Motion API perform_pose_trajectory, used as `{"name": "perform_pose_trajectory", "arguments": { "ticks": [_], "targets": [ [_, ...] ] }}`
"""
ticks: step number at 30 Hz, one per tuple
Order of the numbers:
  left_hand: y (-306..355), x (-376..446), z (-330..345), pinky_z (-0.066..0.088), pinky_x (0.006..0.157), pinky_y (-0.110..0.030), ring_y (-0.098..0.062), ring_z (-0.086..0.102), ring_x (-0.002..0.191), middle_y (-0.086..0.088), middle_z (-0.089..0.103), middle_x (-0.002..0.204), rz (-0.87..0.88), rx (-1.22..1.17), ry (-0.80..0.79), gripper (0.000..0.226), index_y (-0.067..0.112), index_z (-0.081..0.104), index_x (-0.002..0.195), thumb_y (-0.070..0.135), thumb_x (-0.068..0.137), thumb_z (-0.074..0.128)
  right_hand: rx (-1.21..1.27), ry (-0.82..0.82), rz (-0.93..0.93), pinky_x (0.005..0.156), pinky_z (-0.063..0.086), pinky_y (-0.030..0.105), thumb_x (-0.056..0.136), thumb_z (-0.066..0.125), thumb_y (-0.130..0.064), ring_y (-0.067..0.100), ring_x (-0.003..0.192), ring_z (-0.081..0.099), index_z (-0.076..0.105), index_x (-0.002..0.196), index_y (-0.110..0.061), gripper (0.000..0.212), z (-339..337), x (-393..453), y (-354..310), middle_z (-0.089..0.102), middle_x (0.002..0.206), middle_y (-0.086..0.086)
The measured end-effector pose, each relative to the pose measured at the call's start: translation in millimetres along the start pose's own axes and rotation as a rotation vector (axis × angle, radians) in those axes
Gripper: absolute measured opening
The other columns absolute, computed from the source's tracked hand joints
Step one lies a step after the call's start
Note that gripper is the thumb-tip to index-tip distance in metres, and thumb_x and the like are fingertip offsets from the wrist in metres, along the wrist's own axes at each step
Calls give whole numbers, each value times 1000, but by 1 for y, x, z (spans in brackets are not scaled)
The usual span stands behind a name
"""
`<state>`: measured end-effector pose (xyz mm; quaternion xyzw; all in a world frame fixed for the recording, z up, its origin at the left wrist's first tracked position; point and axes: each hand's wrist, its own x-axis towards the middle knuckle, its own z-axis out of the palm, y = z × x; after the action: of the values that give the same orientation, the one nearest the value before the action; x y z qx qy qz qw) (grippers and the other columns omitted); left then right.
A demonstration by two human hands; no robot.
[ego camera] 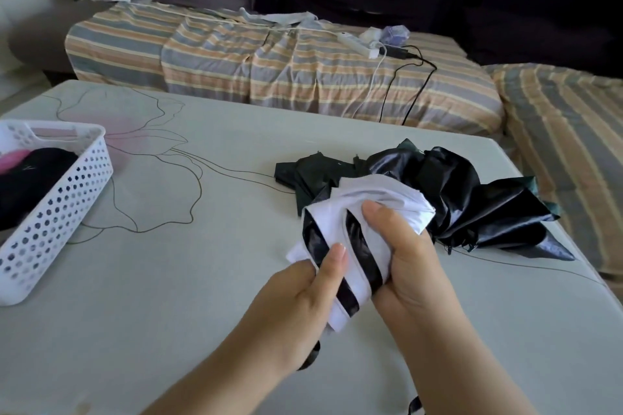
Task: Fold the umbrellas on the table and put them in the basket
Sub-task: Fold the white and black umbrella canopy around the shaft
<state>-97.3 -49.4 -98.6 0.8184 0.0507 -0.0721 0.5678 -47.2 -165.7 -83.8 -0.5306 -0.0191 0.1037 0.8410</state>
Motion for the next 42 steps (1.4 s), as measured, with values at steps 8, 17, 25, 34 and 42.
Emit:
{"name": "perform_pose_trajectory", "arguments": {
  "ticks": [8,17,25,34,42],
  "targets": [
    [15,-7,-10,45,50,-17,-15,50,48,-20,50,56,-53,-278,-217,63,5,56,51,63,73,46,-27,-35,1,85,56,43,77,69,-26,29,97,68,66,112,-14,37,-3,5,-8,70,105,14],
    [7,0,-49,41,52,-13,-20,45,43,-9,52,45,-195,-60,-316,74,11,48,47,77,79,42,-708,-374,-365,98,43,17,67,76,-53,-3,138,28,69,103,-48,37,-49,3,-39,40,137,-19],
    [3,6,-59,44,59,-24,-21,43,42,-10,51,47,-223,-11,-572,74,6,51,53,75,77,41,-809,-395,-389,100,34,13,69,71,-62,6,130,42,65,64,-23,39,-50,3,-42,58,117,-21],
    [16,-3,-40,45,65,-22,-18,49,46,1,53,45,-237,157,-540,70,18,46,47,73,84,23,-1152,-66,-637,42,23,12,88,48,-44,10,46,31,29,58,-22,42,-27,-3,-34,32,52,-4],
    [28,-15,-21,36,45,-8,3,50,42,20,55,52,-1,360,-235,13,64,49,60,77,61,46,-1434,120,-871,45,13,19,83,57,-33,17,47,16,13,64,-27,48,-28,10,-17,7,51,-9]
  ]
}}
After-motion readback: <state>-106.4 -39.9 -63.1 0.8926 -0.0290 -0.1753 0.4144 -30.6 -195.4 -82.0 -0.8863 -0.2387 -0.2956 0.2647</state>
